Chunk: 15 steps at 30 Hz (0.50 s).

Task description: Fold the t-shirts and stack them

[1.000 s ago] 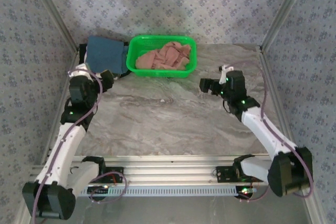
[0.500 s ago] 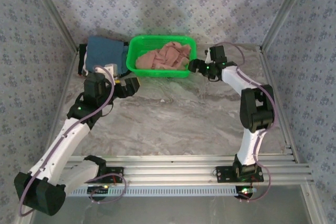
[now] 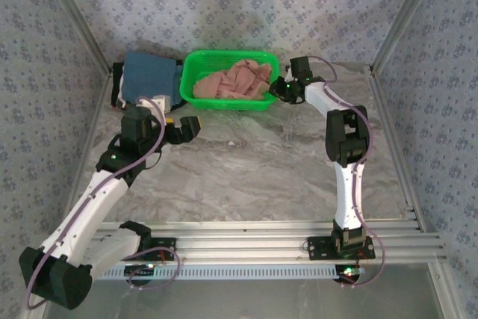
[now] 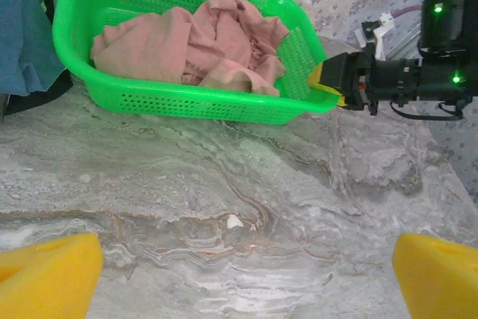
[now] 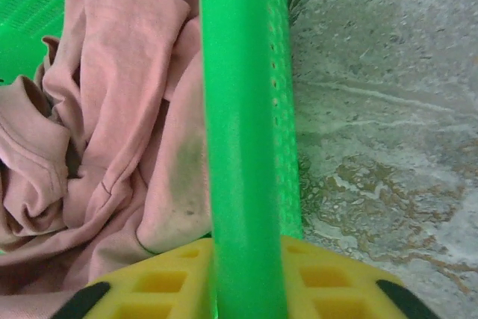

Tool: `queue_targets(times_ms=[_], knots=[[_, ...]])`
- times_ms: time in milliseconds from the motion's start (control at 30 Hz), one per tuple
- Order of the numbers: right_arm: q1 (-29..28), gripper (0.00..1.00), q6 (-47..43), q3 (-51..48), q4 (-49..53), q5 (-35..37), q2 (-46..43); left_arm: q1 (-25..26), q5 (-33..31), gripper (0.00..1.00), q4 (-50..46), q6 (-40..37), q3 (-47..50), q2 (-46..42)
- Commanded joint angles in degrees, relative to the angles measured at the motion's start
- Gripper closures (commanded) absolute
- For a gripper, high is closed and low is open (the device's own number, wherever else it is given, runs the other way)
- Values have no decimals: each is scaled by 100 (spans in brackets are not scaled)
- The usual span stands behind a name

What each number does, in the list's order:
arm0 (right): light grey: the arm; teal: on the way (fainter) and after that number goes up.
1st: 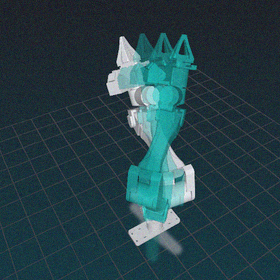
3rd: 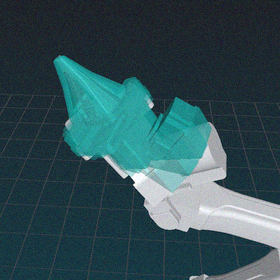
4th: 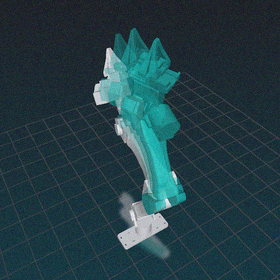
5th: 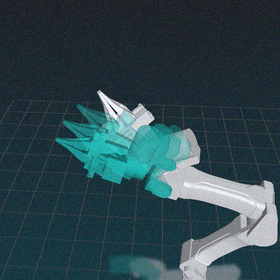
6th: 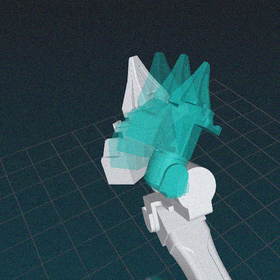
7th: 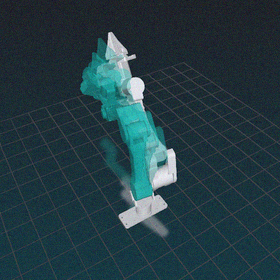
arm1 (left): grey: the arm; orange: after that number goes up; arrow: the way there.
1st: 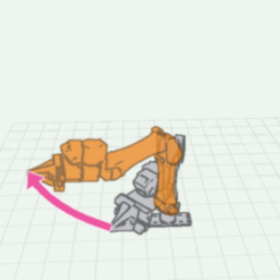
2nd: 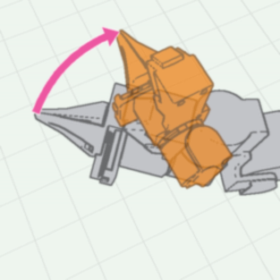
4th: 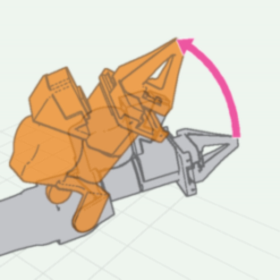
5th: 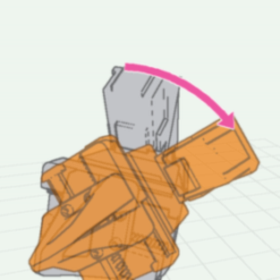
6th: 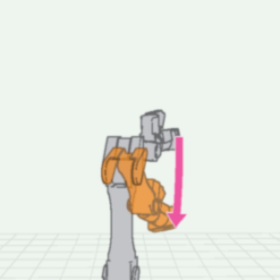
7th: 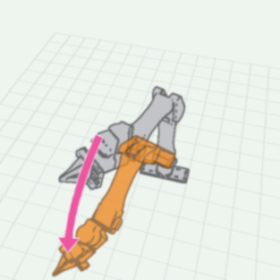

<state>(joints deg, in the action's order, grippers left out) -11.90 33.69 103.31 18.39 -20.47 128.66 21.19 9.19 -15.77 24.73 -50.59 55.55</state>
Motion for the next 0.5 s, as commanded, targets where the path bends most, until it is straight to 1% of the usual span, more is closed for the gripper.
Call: queue_targets(times_ms=[0, 33, 100, 167, 333, 433, 467], knots=[[21, 83, 64, -321, 84, -73, -288, 43, -95, 6, 93, -289, -587, 443], [36, 85, 124, -563, -7, -129, -441, 59, -63, 8, 114, -351, -778, 665], [62, 93, 323, -1124, -319, -118, -804, 147, -56, 9, 127, -543, -1178, 1123], [74, 97, 364, -1514, -291, -1, -1120, 318, -158, 9, 44, -816, -1632, 1669], [100, 100, 702, -2743, -388, 272, -2126, 924, -553, 10, -1017, -1567, -3027, 3250], [33, 100, 905, -3442, -531, 425, -2825, 1277, -799, 10, -1501, -1781, -3589, 4097], [-1, 100, 941, -3815, -588, 478, -3028, 1351, -923, 10, -1609, -1792, -3702, 4322]])
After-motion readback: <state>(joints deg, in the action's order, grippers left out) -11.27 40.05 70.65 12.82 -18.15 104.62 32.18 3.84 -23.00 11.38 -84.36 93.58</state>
